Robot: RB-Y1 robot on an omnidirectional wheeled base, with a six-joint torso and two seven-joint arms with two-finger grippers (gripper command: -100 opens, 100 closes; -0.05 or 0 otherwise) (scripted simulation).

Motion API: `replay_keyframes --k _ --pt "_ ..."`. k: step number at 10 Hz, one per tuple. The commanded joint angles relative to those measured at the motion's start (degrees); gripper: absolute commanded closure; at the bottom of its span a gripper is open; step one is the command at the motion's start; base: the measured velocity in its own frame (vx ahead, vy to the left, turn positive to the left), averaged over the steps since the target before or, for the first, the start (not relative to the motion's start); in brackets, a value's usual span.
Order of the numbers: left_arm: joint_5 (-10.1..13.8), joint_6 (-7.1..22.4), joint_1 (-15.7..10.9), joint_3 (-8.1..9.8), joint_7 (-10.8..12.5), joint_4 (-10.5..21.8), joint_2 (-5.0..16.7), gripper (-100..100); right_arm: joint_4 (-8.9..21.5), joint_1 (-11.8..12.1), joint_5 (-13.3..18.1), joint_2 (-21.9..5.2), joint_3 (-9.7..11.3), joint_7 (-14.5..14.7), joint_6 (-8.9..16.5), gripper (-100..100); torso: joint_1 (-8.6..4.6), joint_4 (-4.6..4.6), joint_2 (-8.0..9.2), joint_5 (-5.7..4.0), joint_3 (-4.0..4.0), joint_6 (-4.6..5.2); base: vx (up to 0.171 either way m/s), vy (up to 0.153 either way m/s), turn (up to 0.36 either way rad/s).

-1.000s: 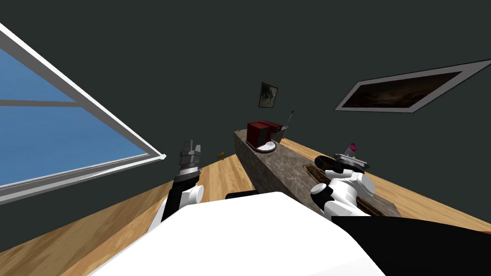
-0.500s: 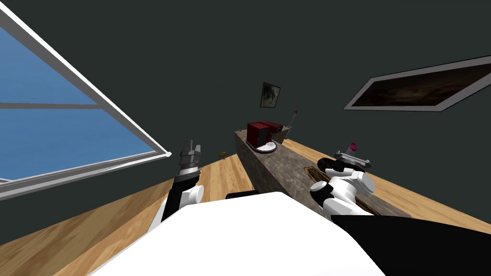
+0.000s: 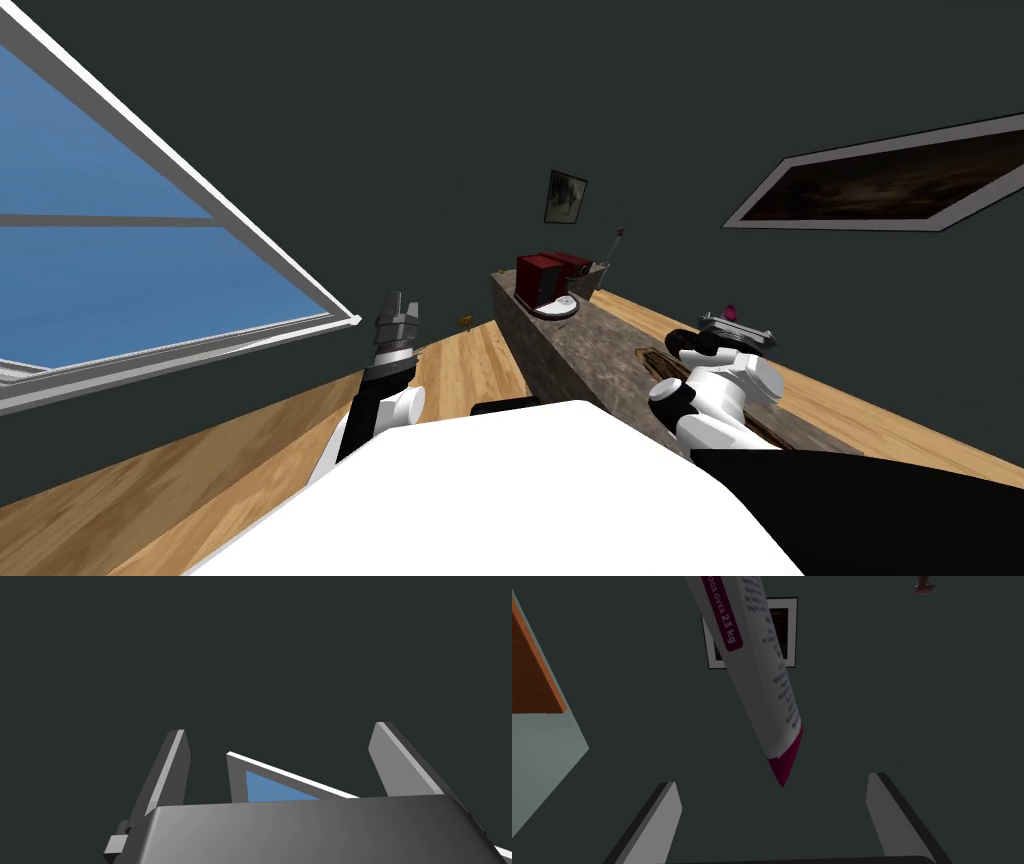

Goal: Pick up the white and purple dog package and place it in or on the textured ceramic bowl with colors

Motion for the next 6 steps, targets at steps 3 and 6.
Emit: replay_keyframes --k 3,6 --pt "0.00 0.00 0.00 0.00 0.00 0.00 0.00 0 1.02 -2.76 0.20 -2.95 1.91 -0.14 4.50 -100 -0.01 0.07 0.28 0.00 0.17 0.04 -0.137 0.009 0.107" --pt "0.00 0.00 0.00 0.00 0.00 0.00 0.00 0 1.13 -4.20 0.12 -5.14 4.26 -0.92 8.28 -100 -0.06 0.06 0.23 -0.02 0.15 0.05 -0.112 0.000 0.092"
